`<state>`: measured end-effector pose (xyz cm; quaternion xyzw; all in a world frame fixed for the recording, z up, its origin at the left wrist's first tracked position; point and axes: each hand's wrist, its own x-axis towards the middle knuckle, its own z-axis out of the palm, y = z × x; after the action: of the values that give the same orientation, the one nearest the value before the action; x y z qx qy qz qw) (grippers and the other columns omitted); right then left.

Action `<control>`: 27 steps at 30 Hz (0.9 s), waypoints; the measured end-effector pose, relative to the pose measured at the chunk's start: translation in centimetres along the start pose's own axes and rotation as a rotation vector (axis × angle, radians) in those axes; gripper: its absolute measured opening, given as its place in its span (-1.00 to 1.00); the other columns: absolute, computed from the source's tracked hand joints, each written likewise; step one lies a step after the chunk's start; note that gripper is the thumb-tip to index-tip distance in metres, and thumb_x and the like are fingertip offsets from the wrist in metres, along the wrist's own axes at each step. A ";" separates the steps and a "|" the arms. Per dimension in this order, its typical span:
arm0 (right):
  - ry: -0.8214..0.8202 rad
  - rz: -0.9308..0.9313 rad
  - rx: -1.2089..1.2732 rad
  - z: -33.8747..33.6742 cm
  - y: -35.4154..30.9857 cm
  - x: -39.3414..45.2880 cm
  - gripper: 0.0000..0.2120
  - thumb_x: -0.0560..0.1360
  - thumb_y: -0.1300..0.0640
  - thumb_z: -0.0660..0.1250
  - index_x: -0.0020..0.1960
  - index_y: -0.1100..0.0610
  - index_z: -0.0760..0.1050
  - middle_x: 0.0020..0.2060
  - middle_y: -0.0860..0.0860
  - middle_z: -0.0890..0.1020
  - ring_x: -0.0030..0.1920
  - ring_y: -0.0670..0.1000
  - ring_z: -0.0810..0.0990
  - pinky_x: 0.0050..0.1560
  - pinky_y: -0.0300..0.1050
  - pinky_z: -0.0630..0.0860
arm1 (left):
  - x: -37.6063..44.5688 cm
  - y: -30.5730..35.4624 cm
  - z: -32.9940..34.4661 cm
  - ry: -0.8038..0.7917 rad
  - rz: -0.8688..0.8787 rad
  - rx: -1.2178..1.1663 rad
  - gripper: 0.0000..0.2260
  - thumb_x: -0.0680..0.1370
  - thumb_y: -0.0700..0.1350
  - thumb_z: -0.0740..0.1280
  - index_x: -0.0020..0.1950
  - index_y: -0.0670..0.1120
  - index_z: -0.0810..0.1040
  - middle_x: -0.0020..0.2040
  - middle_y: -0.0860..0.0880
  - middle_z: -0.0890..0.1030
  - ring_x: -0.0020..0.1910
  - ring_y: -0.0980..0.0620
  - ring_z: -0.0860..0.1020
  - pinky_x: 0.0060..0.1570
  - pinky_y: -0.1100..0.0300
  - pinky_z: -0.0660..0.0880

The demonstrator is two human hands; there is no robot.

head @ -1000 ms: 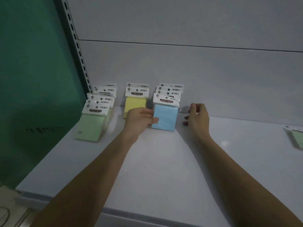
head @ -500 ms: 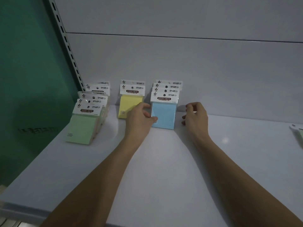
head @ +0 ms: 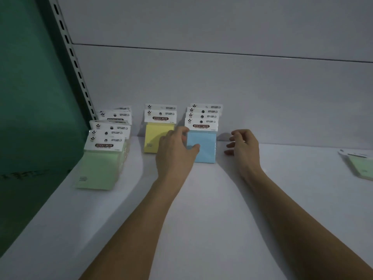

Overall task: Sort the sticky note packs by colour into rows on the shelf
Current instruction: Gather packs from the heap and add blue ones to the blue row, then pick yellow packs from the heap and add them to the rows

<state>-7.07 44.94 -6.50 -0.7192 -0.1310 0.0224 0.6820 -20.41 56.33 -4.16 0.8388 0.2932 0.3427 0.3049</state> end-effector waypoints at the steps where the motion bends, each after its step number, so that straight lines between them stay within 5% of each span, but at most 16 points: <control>1: 0.006 -0.004 0.000 0.0 0.0 -0.1 -0.84 0.58 0.16 0.14 -0.01 0.13 0.49 -0.16 0.01 0.58 -0.19 0.05 0.59 -0.24 -0.08 0.56 | -0.1 0.0 -0.1 0.008 0.013 0.008 -0.62 0.43 -0.01 0.46 0.21 0.02 0.50 0.01 0.06 0.57 0.08 0.04 0.44 -0.07 0.18 0.40; 10: -0.111 -0.024 -0.285 -3.0 -2.1 -2.6 -0.79 0.58 0.05 0.14 0.09 0.06 0.50 -0.03 -0.02 0.63 0.00 0.03 0.58 0.16 0.08 0.53 | -2.4 2.2 -0.6 -0.104 0.140 0.167 -0.69 0.56 0.12 0.22 0.20 -0.01 0.52 0.15 0.00 0.56 0.16 -0.07 0.42 0.10 0.02 0.42; 13: -0.220 -0.053 -0.476 -6.3 -3.7 -3.8 -0.73 0.58 -0.01 0.12 0.17 0.02 0.51 0.13 -0.03 0.59 0.12 0.02 0.53 0.12 -0.06 0.43 | -3.6 4.9 0.3 -0.224 0.213 0.250 -0.67 0.57 0.13 0.17 0.20 -0.02 0.53 0.18 -0.03 0.55 0.19 -0.08 0.42 0.13 0.04 0.38; 19: -0.308 -0.102 -0.798 -16.5 -6.2 -5.8 -0.61 0.59 -0.10 0.10 0.31 0.01 0.47 0.29 -0.03 0.53 0.24 0.03 0.49 0.17 -0.08 0.37 | -7.1 11.8 3.1 -0.455 0.177 0.315 -0.57 0.57 0.18 0.09 0.32 0.01 0.46 0.30 -0.04 0.50 0.32 -0.11 0.37 0.23 -0.01 0.33; 27: -0.268 -0.109 -0.980 -34.6 -5.4 -9.2 -0.53 0.56 -0.21 0.07 0.37 -0.05 0.41 0.37 -0.01 0.47 0.30 0.07 0.47 0.33 0.13 0.38 | -16.9 23.1 8.3 -0.536 0.224 0.331 -0.54 0.58 0.19 0.09 0.39 0.01 0.39 0.35 -0.03 0.47 0.35 -0.11 0.36 0.26 -0.02 0.30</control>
<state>-9.55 9.33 -0.13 -0.9374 -0.2500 0.0147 0.2419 -17.64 27.01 0.80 0.9643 0.1603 0.0892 0.1910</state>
